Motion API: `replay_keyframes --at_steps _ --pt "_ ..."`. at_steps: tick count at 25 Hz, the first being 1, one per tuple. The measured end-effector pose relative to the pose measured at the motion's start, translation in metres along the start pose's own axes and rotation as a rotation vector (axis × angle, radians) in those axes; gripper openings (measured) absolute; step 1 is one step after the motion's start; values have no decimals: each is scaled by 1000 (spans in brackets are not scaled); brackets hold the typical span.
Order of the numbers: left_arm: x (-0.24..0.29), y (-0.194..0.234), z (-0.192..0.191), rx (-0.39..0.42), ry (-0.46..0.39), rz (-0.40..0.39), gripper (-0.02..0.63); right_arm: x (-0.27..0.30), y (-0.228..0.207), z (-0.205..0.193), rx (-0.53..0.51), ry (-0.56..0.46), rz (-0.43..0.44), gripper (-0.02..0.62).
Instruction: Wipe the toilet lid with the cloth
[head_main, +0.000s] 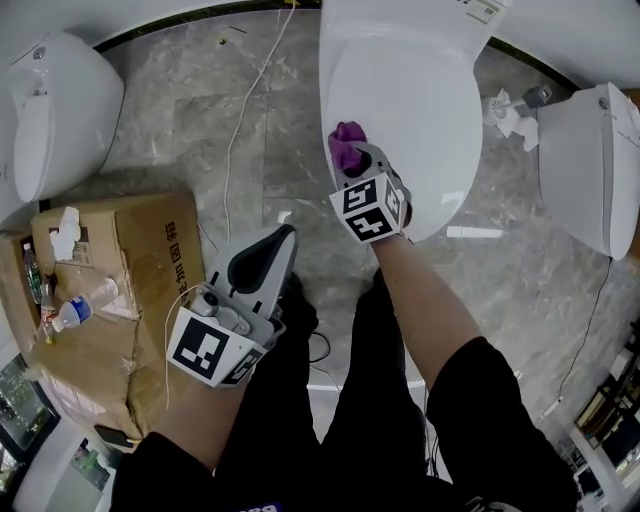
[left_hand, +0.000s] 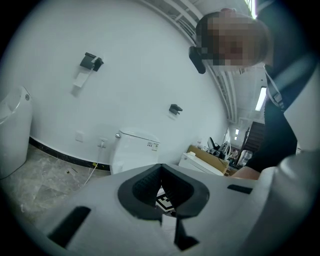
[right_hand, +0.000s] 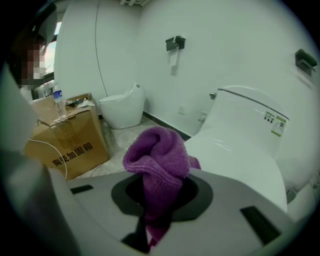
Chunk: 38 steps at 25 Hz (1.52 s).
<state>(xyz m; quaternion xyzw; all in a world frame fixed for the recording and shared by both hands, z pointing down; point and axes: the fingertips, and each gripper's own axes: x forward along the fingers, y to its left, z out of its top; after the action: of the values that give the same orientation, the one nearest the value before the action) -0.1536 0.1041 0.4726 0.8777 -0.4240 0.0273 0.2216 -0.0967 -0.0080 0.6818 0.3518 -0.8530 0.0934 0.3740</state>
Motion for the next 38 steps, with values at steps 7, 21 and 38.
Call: replay_keyframes --at_steps 7,21,38 --pt "-9 -18 -16 -11 10 -42 17 -23 -9 -23 80 -9 -37 58" --pt "41 -100 -40 41 28 -134 17 -120 -109 -143 203 -57 -219 58" --pt "56 -46 -149 7 172 -35 18 -119 15 -119 62 -97 -25 60"
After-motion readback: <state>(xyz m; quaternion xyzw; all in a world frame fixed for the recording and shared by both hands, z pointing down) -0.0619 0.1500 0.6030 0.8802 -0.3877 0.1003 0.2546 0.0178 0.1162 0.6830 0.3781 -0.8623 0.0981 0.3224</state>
